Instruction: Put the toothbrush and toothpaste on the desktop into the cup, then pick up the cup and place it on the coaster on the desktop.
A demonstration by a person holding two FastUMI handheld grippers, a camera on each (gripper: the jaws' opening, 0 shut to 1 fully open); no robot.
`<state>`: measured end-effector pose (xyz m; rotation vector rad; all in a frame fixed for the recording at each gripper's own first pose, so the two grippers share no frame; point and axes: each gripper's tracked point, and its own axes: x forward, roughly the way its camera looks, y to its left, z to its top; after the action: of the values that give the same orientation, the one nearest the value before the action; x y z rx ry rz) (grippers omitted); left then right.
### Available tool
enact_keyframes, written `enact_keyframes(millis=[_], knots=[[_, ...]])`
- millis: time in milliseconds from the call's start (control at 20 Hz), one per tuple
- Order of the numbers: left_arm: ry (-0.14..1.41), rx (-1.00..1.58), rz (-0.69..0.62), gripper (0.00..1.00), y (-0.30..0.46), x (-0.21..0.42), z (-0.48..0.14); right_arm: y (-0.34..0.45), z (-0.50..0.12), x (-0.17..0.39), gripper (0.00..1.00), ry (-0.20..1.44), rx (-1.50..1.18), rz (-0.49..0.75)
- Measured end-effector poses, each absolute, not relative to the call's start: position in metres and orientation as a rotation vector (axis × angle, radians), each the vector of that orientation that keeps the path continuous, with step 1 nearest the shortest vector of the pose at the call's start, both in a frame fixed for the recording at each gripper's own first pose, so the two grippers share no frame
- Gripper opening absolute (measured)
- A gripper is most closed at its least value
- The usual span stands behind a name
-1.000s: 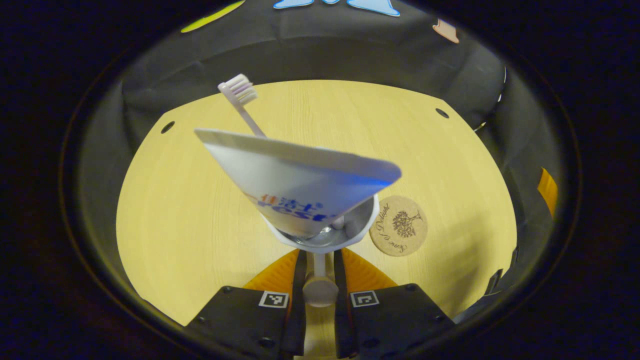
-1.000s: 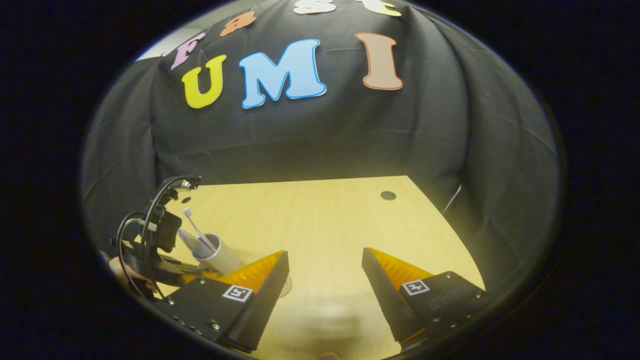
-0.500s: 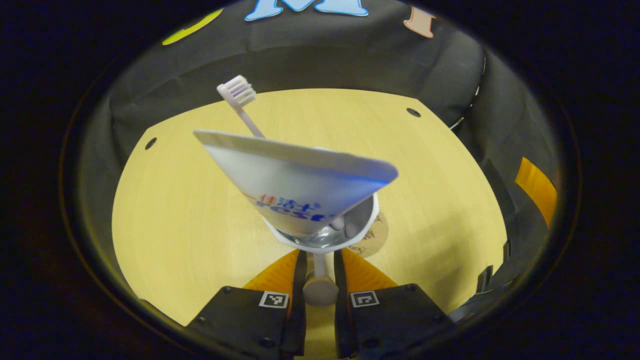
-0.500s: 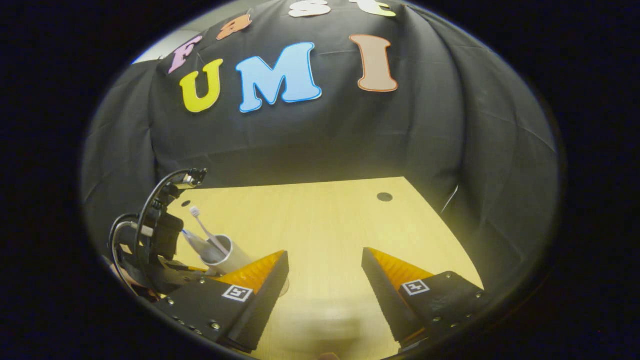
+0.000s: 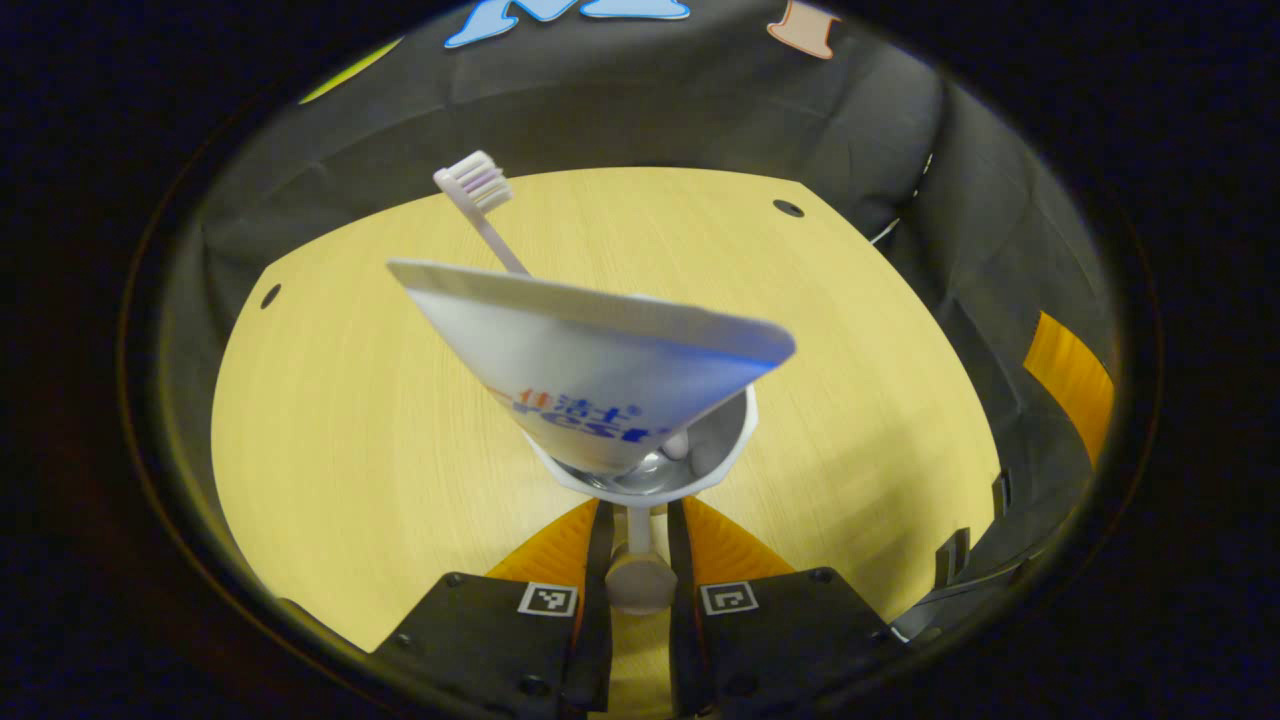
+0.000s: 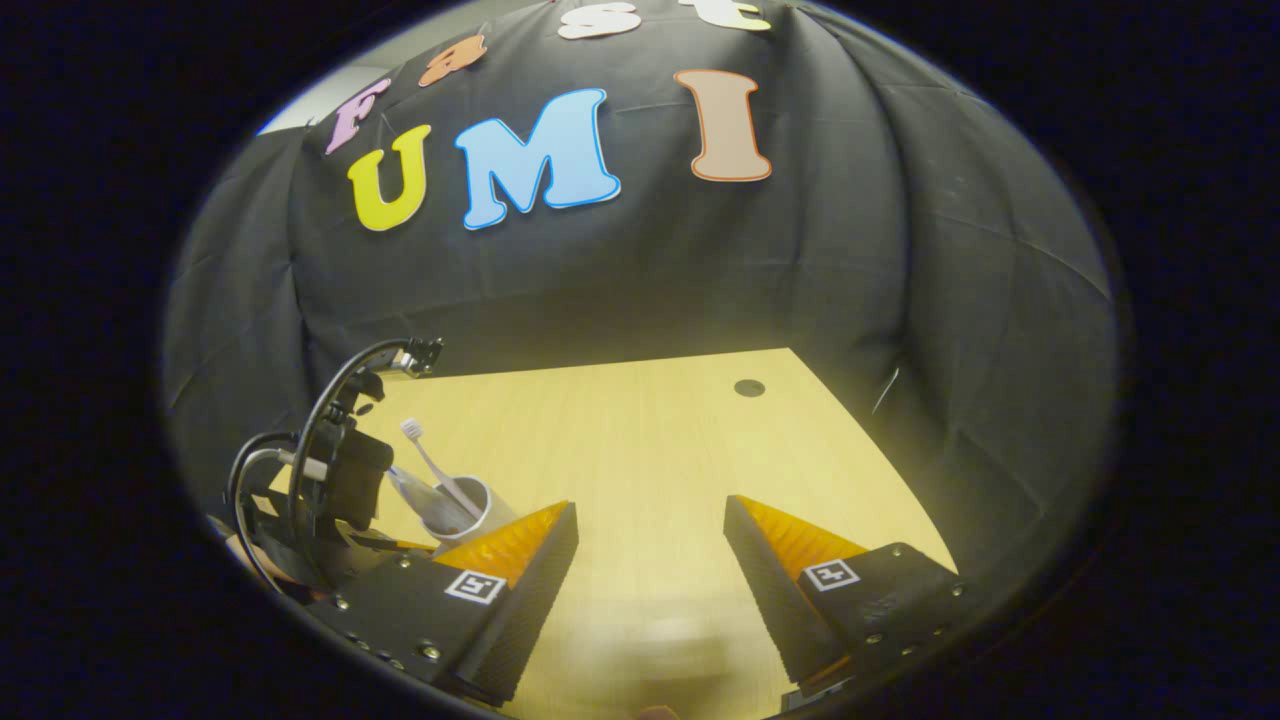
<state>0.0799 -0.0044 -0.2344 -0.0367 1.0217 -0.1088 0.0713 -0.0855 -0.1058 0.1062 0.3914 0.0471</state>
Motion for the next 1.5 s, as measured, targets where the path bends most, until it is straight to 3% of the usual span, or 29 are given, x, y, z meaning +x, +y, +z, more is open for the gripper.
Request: enact_keyframes(millis=[950,1100,1150,1200,1500], knots=[[1.027,-0.04,-0.076,0.35,-0.008,0.076,-0.226,-0.099,-0.102,0.074,0.93,0.384,0.117,0.122],[0.973,-0.035,-0.063,0.63,-0.011,0.078,-0.215,-0.099,-0.097,0.07,0.92,0.37,0.102,0.149],[0.957,-0.034,-0.062,0.63,-0.013,0.077,-0.21,-0.1,-0.095,0.069,0.92,0.364,0.097,0.158],[0.938,-0.037,-0.059,0.74,-0.015,0.075,-0.205,-0.098,-0.092,0.068,0.92,0.356,0.094,0.17],[0.747,-0.065,-0.043,0.81,-0.018,0.062,-0.155,-0.09,-0.072,0.06,0.93,0.3,0.062,0.212]])
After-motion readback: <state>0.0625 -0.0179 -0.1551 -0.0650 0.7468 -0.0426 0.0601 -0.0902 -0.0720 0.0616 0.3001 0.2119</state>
